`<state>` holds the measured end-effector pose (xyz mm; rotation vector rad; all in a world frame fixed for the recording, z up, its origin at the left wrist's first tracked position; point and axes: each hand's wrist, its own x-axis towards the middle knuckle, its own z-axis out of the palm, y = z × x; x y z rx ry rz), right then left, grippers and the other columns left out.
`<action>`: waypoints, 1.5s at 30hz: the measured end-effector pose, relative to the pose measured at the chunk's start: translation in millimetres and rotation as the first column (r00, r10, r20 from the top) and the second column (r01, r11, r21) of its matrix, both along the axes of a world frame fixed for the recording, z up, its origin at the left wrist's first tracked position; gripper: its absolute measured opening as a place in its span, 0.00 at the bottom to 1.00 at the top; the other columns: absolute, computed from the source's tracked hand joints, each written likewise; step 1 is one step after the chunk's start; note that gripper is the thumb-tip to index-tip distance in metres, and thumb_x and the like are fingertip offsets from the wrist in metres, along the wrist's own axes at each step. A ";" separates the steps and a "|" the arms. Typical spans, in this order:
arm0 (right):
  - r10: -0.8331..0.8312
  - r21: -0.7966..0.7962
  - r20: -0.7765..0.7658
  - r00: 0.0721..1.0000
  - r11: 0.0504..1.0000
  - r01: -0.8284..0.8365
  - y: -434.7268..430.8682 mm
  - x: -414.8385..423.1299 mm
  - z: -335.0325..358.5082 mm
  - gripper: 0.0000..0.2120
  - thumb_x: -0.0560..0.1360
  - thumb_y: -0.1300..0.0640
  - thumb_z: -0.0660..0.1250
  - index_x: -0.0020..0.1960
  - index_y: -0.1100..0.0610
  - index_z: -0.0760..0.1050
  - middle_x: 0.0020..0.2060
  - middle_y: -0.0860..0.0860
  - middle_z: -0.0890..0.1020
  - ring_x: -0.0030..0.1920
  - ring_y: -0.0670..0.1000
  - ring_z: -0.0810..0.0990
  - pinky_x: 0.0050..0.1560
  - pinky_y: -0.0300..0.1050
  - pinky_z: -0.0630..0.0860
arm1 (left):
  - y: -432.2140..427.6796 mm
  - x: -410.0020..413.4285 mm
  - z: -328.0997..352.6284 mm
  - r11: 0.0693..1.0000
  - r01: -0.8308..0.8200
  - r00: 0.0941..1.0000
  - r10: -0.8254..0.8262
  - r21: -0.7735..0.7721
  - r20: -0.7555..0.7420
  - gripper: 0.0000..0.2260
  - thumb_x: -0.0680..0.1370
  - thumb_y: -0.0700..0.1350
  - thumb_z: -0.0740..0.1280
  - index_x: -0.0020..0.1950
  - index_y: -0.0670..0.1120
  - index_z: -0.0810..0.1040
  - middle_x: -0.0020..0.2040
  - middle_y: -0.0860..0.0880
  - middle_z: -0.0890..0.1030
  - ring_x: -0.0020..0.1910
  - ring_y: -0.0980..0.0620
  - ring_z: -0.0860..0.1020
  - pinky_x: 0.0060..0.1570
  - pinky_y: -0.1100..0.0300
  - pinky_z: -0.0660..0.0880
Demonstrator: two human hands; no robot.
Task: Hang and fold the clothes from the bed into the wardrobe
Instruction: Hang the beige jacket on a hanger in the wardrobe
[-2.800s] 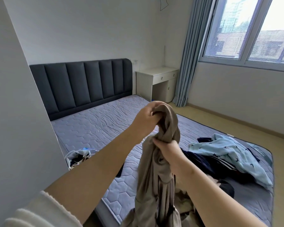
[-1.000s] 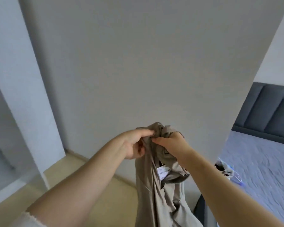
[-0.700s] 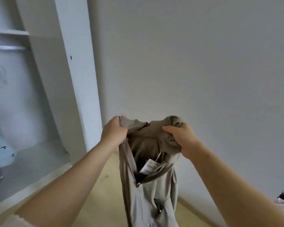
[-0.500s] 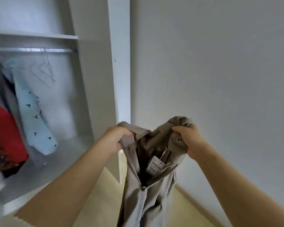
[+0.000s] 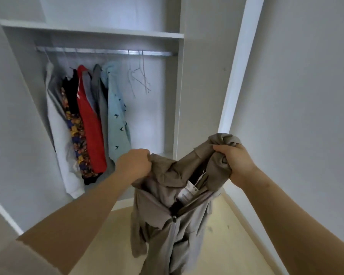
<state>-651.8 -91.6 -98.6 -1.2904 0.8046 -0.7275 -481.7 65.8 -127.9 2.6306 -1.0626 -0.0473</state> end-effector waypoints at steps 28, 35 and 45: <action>0.439 -0.238 -0.386 0.812 0.803 -0.547 -129.0 445.0 -32.2 0.02 0.74 0.63 0.66 0.43 0.60 0.74 0.36 0.54 0.76 0.39 0.52 0.75 0.39 0.41 0.72 | -93.4 368.3 13.7 0.468 -0.719 0.608 0.064 -0.515 -0.791 0.10 0.80 0.38 0.58 0.42 0.42 0.76 0.38 0.43 0.76 0.35 0.51 0.74 0.35 0.64 0.76; 0.302 -0.401 -0.493 0.816 0.753 -0.522 -135.6 554.8 -37.5 0.09 0.75 0.57 0.64 0.36 0.51 0.71 0.33 0.48 0.75 0.35 0.46 0.74 0.33 0.37 0.66 | -116.2 470.4 48.5 0.337 -0.736 0.469 -0.373 -0.588 -0.801 0.12 0.80 0.53 0.59 0.45 0.46 0.75 0.27 0.52 0.81 0.28 0.54 0.80 0.31 0.59 0.77; 0.023 -0.731 -0.304 0.952 0.635 -0.249 -168.2 653.7 -2.4 0.15 0.76 0.58 0.64 0.62 0.60 0.73 0.59 0.57 0.76 0.57 0.55 0.75 0.56 0.40 0.65 | -147.6 551.6 55.1 0.245 -0.781 0.418 -0.478 -0.575 -0.772 0.13 0.79 0.55 0.59 0.46 0.47 0.75 0.30 0.51 0.82 0.30 0.54 0.81 0.34 0.58 0.78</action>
